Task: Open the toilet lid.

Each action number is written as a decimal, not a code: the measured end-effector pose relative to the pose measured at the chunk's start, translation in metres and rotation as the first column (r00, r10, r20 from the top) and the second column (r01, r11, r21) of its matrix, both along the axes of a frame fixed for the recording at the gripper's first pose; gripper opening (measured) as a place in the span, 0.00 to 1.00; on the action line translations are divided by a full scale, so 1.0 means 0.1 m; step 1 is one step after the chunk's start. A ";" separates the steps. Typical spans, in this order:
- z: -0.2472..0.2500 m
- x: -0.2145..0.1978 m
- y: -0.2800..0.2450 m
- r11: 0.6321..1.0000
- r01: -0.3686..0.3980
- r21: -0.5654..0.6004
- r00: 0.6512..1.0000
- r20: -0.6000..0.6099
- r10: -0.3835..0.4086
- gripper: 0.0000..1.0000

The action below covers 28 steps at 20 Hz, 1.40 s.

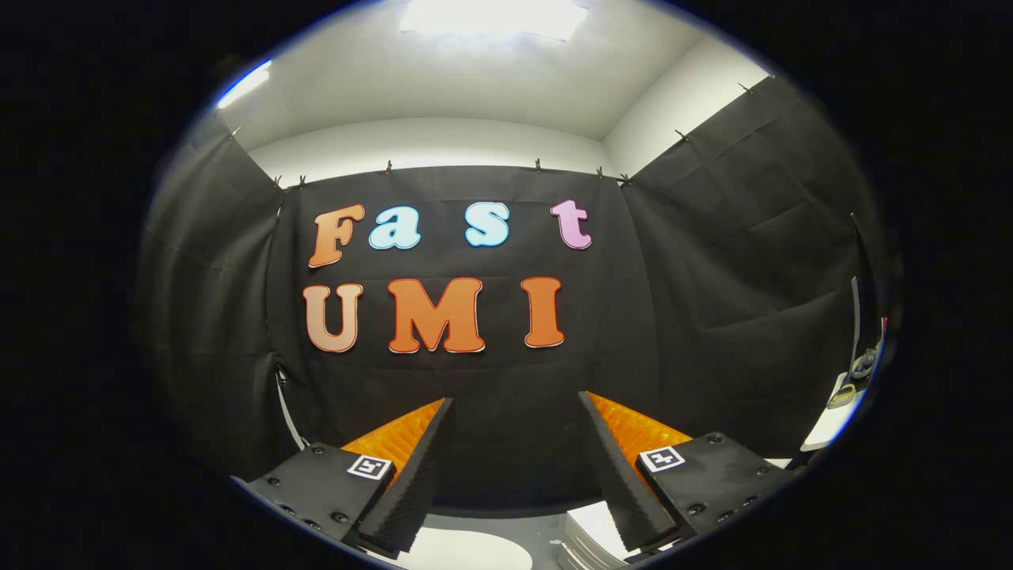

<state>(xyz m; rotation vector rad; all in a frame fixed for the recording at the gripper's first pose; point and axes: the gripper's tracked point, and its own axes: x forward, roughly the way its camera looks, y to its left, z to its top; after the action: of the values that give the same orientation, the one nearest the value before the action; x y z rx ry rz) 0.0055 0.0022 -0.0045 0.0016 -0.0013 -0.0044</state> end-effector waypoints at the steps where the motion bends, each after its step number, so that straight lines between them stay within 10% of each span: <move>1: -0.03 0.01 0.00 1.000 -0.001 0.004 1.000 -0.004 0.001 0.98; 14: -0.74 -0.09 -0.13 0.999 0.043 -0.019 0.999 -0.021 -0.043 0.98; 28: -2.77 -0.54 -0.53 0.985 0.159 0.069 0.982 -0.112 -0.151 0.98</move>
<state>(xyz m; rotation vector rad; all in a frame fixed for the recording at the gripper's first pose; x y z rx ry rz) -0.0480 -0.0507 -0.2819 0.0794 0.1054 -0.1608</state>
